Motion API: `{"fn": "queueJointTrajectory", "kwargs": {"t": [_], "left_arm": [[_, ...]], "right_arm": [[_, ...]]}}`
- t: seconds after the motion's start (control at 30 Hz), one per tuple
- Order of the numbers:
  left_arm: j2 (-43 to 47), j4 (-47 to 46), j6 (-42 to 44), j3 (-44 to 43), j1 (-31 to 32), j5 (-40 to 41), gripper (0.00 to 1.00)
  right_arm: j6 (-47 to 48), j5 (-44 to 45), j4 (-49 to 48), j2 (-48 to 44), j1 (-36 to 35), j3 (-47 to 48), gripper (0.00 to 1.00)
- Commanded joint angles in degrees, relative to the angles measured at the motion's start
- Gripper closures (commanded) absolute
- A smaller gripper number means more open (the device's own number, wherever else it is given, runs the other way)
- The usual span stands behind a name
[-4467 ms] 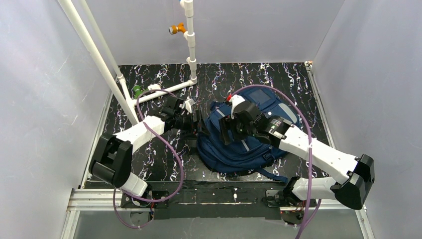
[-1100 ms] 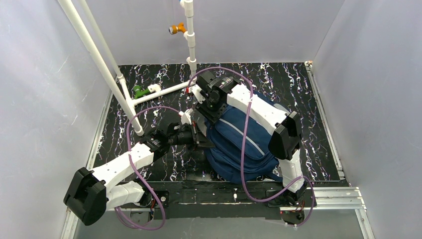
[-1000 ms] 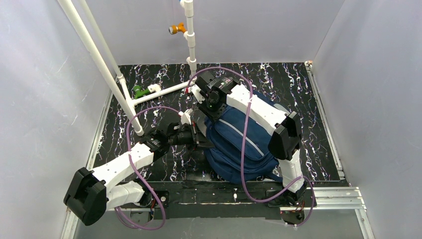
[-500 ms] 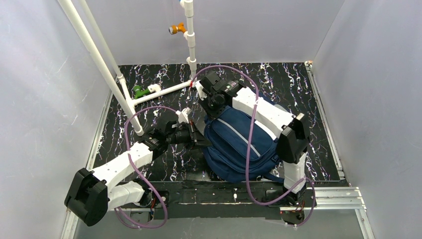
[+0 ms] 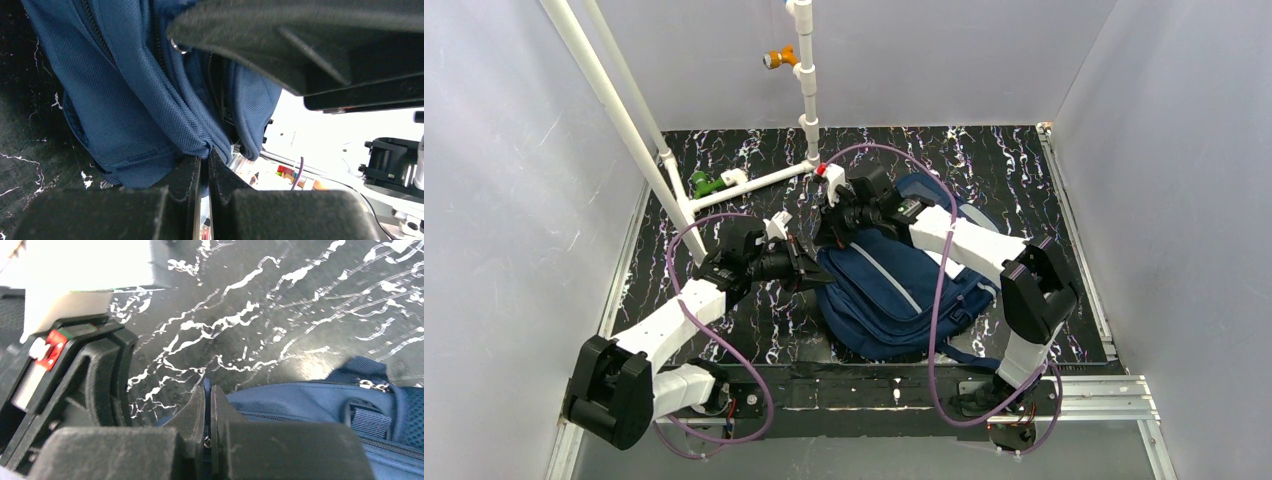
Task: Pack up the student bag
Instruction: Zip the student bag at the center of the board.
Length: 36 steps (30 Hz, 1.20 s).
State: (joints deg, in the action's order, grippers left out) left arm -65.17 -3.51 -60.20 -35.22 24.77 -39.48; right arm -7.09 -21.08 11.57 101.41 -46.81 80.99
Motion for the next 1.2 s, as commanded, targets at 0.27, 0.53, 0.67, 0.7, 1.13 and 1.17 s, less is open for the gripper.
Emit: {"fn": "queueJointTrajectory", "kwargs": {"t": [0.27,0.53,0.67,0.7,1.13,1.17], "left_arm": [[0.6,-7.1,1.8,-3.1,-4.1,-10.6,1.00],[1.2,-6.3,3.2,3.0,-4.0,-7.2,0.86],[-0.2,-5.6,5.1,4.6,-4.0,-4.6,0.65],[-0.9,-5.6,5.4,4.6,-4.0,-4.2,0.59],[-5.6,-5.7,6.7,2.4,-2.2,-1.6,1.00],[-5.1,-5.7,6.6,2.6,-2.2,-1.5,1.00]], "right_arm": [[3.9,-6.0,-0.1,-6.8,-2.6,-0.1,0.95],[-4.4,2.8,-3.7,-5.0,-2.6,2.2,0.99],[-17.4,3.0,-17.3,-7.7,-2.6,-2.9,0.99],[-19.6,2.7,-18.7,-7.9,-2.6,-3.2,0.99],[-6.5,-0.4,-11.0,-8.3,-2.6,-2.8,0.66],[-3.8,-1.0,-9.0,-7.8,-2.6,-1.8,0.64]]}}
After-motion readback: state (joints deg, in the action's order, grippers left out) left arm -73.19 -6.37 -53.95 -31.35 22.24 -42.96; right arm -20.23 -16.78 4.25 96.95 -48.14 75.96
